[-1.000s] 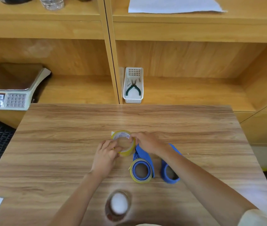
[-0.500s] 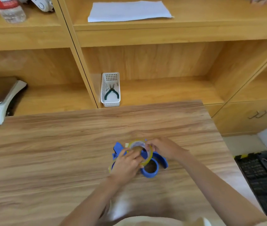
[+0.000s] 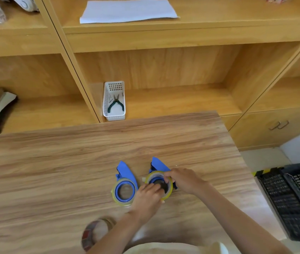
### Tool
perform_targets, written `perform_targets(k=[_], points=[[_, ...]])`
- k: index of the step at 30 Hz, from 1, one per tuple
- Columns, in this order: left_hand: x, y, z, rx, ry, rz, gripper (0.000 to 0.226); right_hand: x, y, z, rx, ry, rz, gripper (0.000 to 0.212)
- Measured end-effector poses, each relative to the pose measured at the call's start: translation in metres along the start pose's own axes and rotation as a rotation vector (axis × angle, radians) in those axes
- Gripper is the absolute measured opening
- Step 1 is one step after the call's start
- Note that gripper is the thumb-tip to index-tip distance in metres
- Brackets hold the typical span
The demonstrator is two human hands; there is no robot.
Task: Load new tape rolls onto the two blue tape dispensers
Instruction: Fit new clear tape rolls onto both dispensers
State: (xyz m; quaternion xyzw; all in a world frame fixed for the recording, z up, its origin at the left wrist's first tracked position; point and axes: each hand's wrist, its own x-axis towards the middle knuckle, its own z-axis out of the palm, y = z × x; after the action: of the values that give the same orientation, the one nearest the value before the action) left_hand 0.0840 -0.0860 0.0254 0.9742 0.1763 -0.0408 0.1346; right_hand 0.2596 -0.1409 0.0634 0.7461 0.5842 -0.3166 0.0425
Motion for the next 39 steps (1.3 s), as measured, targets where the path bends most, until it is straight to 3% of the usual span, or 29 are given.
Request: perform_targets(k=[10, 19, 23, 27, 36, 39], points=[[0.016, 0.004, 0.011, -0.014, -0.04, -0.053, 0.055, 0.007, 0.0, 0.009, -0.099, -0.04, 0.019, 0.029], [0.02, -0.001, 0.018, -0.044, -0.131, -0.035, 0.057, 0.011, 0.014, 0.015, 0.128, 0.24, 0.169, 0.027], [0.014, -0.012, 0.023, 0.045, -0.206, -0.01, 0.064, 0.016, 0.015, 0.024, 0.189, 0.187, 0.243, 0.036], [0.013, -0.018, 0.028, 0.115, -0.143, 0.02, 0.063, 0.019, 0.011, 0.028, 0.232, 0.123, 0.29, 0.047], [0.008, -0.021, 0.028, 0.091, -0.135, 0.043, 0.063, 0.017, 0.0, 0.029, 0.209, 0.072, 0.298, 0.049], [0.008, -0.023, 0.035, 0.052, -0.129, 0.052, 0.073, 0.018, -0.003, 0.025, 0.115, 0.079, 0.312, 0.052]])
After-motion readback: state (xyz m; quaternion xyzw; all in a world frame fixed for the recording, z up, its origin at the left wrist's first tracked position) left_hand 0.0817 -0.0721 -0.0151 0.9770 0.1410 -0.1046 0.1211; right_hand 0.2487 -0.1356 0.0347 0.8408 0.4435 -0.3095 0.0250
